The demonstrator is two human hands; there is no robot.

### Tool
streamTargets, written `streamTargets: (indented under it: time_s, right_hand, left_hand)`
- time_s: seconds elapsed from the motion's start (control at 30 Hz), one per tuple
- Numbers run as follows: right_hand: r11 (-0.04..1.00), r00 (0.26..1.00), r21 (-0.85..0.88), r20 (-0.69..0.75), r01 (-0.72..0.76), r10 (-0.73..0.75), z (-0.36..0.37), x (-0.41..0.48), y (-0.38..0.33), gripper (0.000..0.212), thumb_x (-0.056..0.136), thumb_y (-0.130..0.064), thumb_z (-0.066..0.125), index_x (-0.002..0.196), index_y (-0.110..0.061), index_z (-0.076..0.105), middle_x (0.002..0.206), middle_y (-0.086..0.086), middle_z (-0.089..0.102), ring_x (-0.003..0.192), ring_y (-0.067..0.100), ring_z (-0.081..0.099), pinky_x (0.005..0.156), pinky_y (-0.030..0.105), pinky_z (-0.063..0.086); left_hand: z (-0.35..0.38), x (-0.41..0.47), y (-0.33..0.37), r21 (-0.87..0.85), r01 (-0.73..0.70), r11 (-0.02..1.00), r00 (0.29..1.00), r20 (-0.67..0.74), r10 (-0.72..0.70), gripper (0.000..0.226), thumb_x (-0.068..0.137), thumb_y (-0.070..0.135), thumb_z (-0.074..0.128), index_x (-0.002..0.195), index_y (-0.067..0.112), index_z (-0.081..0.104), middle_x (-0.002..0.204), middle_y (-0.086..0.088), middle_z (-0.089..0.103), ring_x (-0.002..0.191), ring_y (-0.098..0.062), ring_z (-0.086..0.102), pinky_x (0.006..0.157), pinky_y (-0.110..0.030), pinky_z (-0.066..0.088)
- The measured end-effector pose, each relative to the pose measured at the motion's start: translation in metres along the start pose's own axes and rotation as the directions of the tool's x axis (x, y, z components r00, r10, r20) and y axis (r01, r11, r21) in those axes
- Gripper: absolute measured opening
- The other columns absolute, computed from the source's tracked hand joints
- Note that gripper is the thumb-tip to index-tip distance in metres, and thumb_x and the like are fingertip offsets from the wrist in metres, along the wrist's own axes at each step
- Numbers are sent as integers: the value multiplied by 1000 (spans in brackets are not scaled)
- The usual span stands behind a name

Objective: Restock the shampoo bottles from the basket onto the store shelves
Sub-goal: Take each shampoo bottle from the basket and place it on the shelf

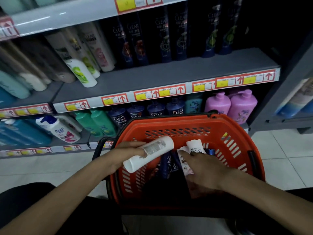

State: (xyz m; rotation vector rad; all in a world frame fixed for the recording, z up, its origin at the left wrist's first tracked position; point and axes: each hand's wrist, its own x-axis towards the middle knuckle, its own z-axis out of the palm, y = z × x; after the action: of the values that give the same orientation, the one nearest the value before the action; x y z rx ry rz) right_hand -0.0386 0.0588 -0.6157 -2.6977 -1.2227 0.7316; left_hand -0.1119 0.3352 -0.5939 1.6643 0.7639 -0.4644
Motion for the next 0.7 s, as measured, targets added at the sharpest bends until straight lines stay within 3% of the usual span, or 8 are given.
streamTargets:
  time_s: [0.07,0.17,0.23,0.3,0.43,0.57,0.7]
  right_hand:
    - [975,998,216,-12,-59,63,-3,3,-2,69,94,-45,63,151,-17,36,134,4,59,120,23,58,97,36,49]
    - [825,986,547,5,-141,165,0,12,-3,53,92,-43,70,132,-12,57,115,2,70,102,15,66,97,36,51]
    - [630,972,749,77,-205,224,1,18,-4,46,92,-34,73,131,-14,59,109,2,71,93,14,68,89,30,55]
    - [371,953,890,185,-266,240,-2,23,-4,34,95,-18,68,128,-10,62,104,7,74,90,19,72,82,29,57]
    - [31,940,953,291,-301,177,-8,28,1,35,92,-6,61,127,-8,64,109,14,77,101,29,75,86,37,59]
    - [-319,956,915,283,-247,74,-10,33,-2,42,77,-13,71,118,-2,68,118,17,72,112,35,70,99,46,54]
    - [-451,984,885,163,-113,73,-9,33,-11,30,84,-17,68,112,-6,66,115,17,72,112,32,68,108,52,48]
  left_hand:
    - [6,-9,-9,-138,-20,990,1000,11,21,54,67,20,88,118,33,75,117,0,78,104,-23,74,84,-34,56]
    - [24,-15,-16,-306,-27,952,999,20,35,48,75,16,83,122,23,75,114,-7,79,96,-22,75,78,-31,56]
    - [34,-17,-17,-463,49,885,996,85,-11,49,75,20,77,123,13,73,111,-17,78,87,-24,76,71,-31,55]
    - [39,-20,-15,-582,144,801,982,184,-42,42,85,22,66,124,6,71,117,-24,74,85,-26,73,70,-33,52]
    - [48,-25,-12,-754,265,601,936,350,27,46,88,23,62,126,-2,70,127,-33,65,74,-27,65,57,-29,47]
    - [54,-26,-13,-805,332,492,905,420,75,62,83,27,67,139,2,62,112,-27,60,58,-21,58,48,-25,42]
    - [49,-25,-15,-784,410,466,831,532,164,58,90,37,55,135,-1,62,95,-21,60,49,-15,49,42,-22,38]
